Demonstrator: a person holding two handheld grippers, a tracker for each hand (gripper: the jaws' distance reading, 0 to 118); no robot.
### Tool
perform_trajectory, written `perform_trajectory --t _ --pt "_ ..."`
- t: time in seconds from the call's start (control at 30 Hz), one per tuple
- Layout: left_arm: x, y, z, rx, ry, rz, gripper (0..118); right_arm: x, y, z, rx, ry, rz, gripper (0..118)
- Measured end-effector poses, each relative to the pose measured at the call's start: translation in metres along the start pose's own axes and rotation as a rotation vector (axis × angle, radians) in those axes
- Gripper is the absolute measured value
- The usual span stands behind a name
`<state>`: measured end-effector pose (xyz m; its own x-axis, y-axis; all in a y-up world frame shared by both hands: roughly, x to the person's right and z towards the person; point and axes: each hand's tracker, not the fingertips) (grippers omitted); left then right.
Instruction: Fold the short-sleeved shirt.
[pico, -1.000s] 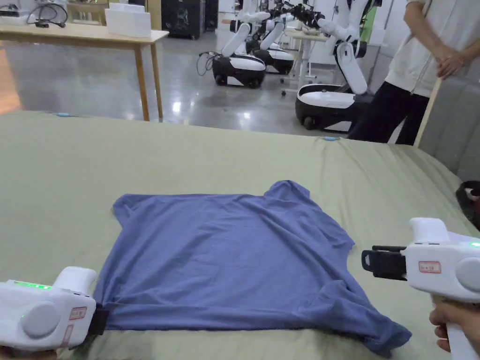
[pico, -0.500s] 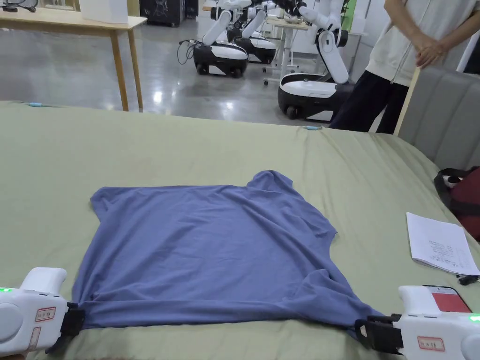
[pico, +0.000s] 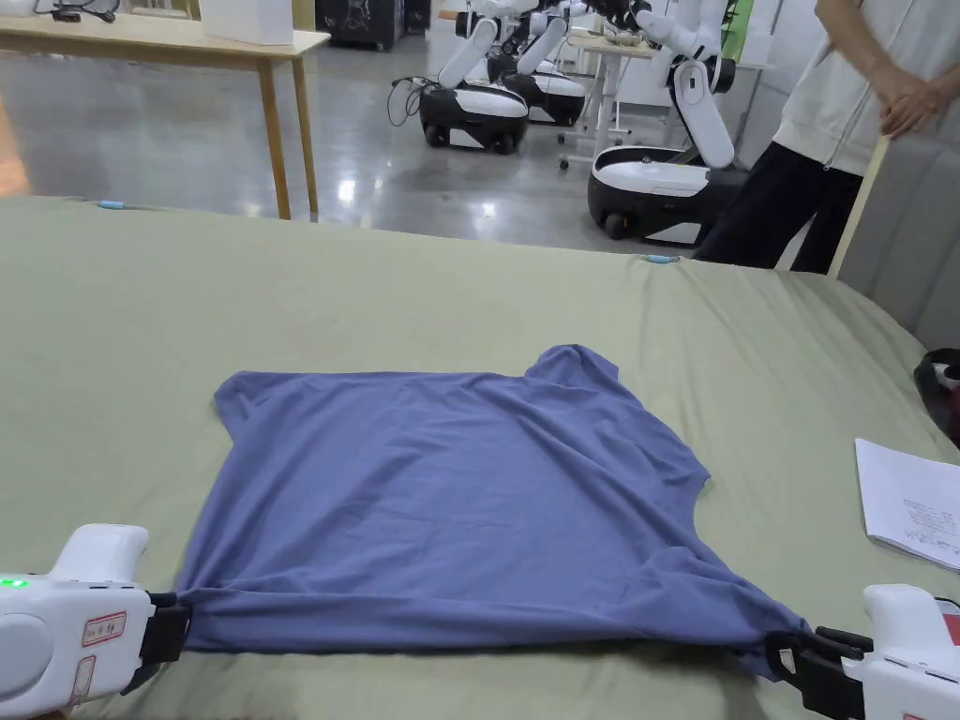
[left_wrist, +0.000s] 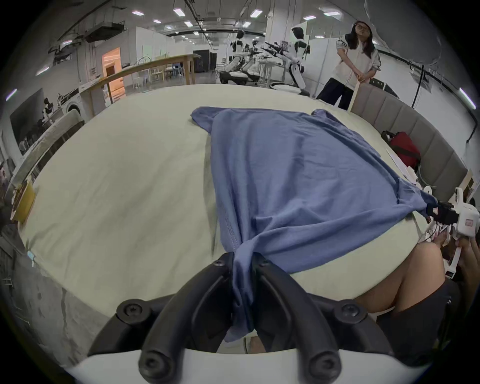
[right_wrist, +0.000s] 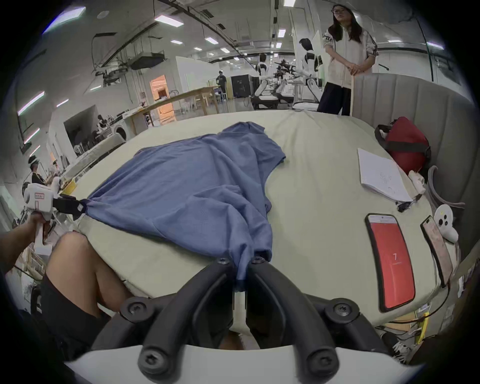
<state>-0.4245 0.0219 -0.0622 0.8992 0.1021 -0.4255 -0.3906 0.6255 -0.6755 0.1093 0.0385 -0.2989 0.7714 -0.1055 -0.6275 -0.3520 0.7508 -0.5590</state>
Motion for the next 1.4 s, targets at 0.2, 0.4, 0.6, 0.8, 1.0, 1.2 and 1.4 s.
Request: perform_trajectory --t 0.2,0.4,0.6,0.8,1.0,1.2,1.4 --pt "-0.016 0.001 -0.001 0.022 0.001 -0.004 11 0.003 -0.001 0.008 0.019 0.006 0.003 7" --pt "-0.019 0.019 0.003 0.048 0.031 -0.037 11 0.0 0.02 0.015 0.065 0.02 0.041 7" --pt "-0.009 0.089 0.008 0.096 0.067 -0.086 11 0.001 0.087 -0.001 0.123 -0.014 0.081 7" --pt "-0.001 0.151 -0.029 0.047 0.112 -0.157 11 -0.004 0.158 -0.047 0.069 -0.051 0.107 7" --pt "0.003 0.185 -0.075 0.004 0.14 -0.162 11 -0.003 0.197 -0.115 -0.026 -0.113 0.146 7" --pt "0.002 0.202 -0.122 -0.082 0.159 -0.168 11 0.012 0.213 -0.186 -0.11 -0.154 0.151 7" --pt "-0.001 0.192 -0.157 -0.145 0.17 -0.166 11 0.012 0.207 -0.22 -0.135 -0.194 0.131 16"
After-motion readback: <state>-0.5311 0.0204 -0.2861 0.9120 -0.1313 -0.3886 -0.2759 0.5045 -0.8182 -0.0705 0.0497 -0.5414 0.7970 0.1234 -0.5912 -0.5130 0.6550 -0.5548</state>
